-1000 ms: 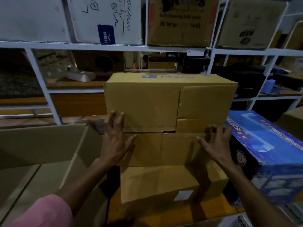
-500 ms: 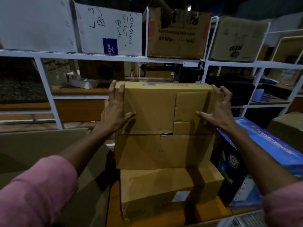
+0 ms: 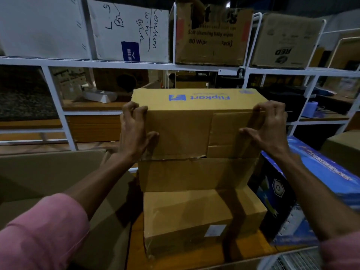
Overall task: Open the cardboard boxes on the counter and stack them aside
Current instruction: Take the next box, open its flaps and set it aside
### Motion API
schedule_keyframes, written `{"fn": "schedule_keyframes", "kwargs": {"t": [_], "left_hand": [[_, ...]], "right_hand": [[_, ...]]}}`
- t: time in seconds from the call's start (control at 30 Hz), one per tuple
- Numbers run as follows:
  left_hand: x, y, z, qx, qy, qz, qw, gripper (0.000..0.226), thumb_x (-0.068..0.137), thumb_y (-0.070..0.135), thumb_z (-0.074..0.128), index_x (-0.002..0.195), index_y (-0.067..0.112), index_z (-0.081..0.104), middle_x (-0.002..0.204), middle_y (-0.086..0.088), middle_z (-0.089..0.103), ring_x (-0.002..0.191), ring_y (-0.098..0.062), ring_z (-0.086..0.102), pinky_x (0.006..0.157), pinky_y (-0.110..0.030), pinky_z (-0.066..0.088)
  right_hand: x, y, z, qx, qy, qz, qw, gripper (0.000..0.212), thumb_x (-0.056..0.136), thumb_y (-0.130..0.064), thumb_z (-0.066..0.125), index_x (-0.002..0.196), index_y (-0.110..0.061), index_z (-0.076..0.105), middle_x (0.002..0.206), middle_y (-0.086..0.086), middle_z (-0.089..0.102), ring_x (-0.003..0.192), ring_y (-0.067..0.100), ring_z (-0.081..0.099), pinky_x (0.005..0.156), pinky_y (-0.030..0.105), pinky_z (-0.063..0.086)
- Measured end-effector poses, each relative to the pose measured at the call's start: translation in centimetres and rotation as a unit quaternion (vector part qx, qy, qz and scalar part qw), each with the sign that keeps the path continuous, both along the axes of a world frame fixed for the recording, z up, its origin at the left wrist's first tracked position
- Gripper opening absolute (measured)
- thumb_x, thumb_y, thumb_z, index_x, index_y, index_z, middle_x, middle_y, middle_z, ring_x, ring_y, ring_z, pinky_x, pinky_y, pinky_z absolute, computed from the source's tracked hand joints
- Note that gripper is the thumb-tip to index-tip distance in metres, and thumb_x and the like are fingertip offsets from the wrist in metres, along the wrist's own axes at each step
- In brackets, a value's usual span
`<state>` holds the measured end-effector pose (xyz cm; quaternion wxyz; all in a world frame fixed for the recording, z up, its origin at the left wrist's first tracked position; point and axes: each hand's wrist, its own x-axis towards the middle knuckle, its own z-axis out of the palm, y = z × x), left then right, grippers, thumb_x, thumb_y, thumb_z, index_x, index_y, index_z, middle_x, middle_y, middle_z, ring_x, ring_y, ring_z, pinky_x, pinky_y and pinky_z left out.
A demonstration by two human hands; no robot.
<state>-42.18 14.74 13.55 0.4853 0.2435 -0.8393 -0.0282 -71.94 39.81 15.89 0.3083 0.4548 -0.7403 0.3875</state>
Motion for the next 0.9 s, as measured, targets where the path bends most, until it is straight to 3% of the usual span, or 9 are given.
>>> {"fn": "schedule_keyframes", "kwargs": {"t": [0.1,0.2,0.27,0.37,0.43,0.57,0.7,0.8,0.9], "left_hand": [[1.3,0.6,-1.8,-0.022,0.037,-0.02,0.999,0.074,0.076,0.018,0.087,0.13,0.017,0.036,0.138,-0.025,0.028,0.126,-0.042,0.038,0.097,-0.053,0.05],[2.4,2.2,-4.0,-0.028,0.039,-0.024,0.999,0.069,0.078,0.015,0.084,0.128,0.018,0.037,0.139,-0.012,0.024,0.125,-0.045,0.041,0.093,-0.055,0.052],[3.0,3.6,-5.0,-0.036,0.056,-0.029,0.997,0.062,0.079,0.024,0.081,0.124,0.017,0.039,0.135,-0.008,0.025,0.121,-0.044,0.044,0.092,-0.045,0.05],[3.9,5.9,-6.1,-0.019,0.111,-0.028,0.993,0.049,0.086,0.04,0.072,0.116,0.014,0.043,0.127,-0.006,0.029,0.119,-0.032,0.043,0.086,-0.032,0.048],[4.5,7.1,-6.9,0.013,0.133,-0.02,0.991,0.04,0.09,0.047,0.062,0.107,0.015,0.043,0.122,-0.005,0.031,0.115,-0.027,0.042,0.079,-0.03,0.047],[5.9,8.5,-9.9,0.067,0.056,0.027,0.996,0.035,0.09,0.046,0.061,0.096,0.015,0.045,0.117,-0.013,0.039,0.112,-0.036,0.04,0.072,-0.037,0.044],[7.6,9.9,-13.3,0.126,-0.032,0.047,0.99,0.036,0.087,0.035,0.071,0.11,0.012,0.056,0.126,-0.008,0.03,0.117,-0.035,0.035,0.078,-0.038,0.047],[8.8,10.7,-15.3,0.176,-0.113,0.042,0.977,0.044,0.089,0.037,0.07,0.126,0.018,0.053,0.136,-0.005,0.025,0.128,-0.034,0.029,0.096,-0.046,0.047],[9.5,11.2,-17.0,0.132,-0.184,0.062,0.972,0.046,0.09,0.042,0.066,0.128,0.024,0.05,0.14,-0.011,0.029,0.131,-0.039,0.027,0.104,-0.057,0.04]], "right_hand": [[1.0,0.6,-1.1,-0.022,0.036,-0.014,0.999,0.058,0.067,-0.024,0.091,0.107,-0.011,0.052,0.135,0.023,0.038,0.124,0.041,0.04,0.098,0.036,0.04],[2.3,1.9,-4.3,-0.033,0.032,-0.031,0.998,0.058,0.066,-0.019,0.092,0.104,-0.011,0.05,0.131,0.027,0.039,0.122,0.04,0.04,0.098,0.033,0.039],[3.6,3.1,-6.3,-0.069,0.017,-0.022,0.997,0.053,0.072,-0.027,0.089,0.102,-0.01,0.049,0.128,0.028,0.038,0.122,0.04,0.039,0.099,0.039,0.041],[5.7,4.3,-8.0,-0.117,-0.014,0.0,0.993,0.046,0.086,-0.048,0.071,0.099,-0.012,0.045,0.122,0.022,0.035,0.117,0.04,0.04,0.093,0.058,0.044],[6.8,4.8,-8.7,-0.127,-0.043,-0.01,0.991,0.051,0.087,-0.053,0.065,0.103,-0.01,0.044,0.12,0.018,0.034,0.114,0.039,0.04,0.088,0.058,0.045],[8.7,6.0,-11.8,-0.057,-0.133,-0.062,0.988,0.07,0.078,-0.065,0.062,0.12,-0.01,0.05,0.126,0.019,0.034,0.118,0.038,0.039,0.086,0.038,0.035],[10.0,6.3,-15.8,0.038,-0.165,-0.092,0.981,0.065,0.082,-0.056,0.071,0.127,-0.015,0.046,0.128,0.015,0.033,0.118,0.038,0.036,0.095,0.051,0.04],[11.3,5.9,-17.5,0.089,-0.145,-0.116,0.979,0.058,0.086,-0.047,0.07,0.127,-0.013,0.047,0.126,0.017,0.038,0.119,0.042,0.04,0.097,0.053,0.041],[12.7,4.9,-17.7,0.112,-0.115,-0.111,0.981,0.048,0.09,-0.043,0.066,0.123,-0.01,0.054,0.126,0.018,0.044,0.122,0.042,0.043,0.1,0.056,0.042]]}}
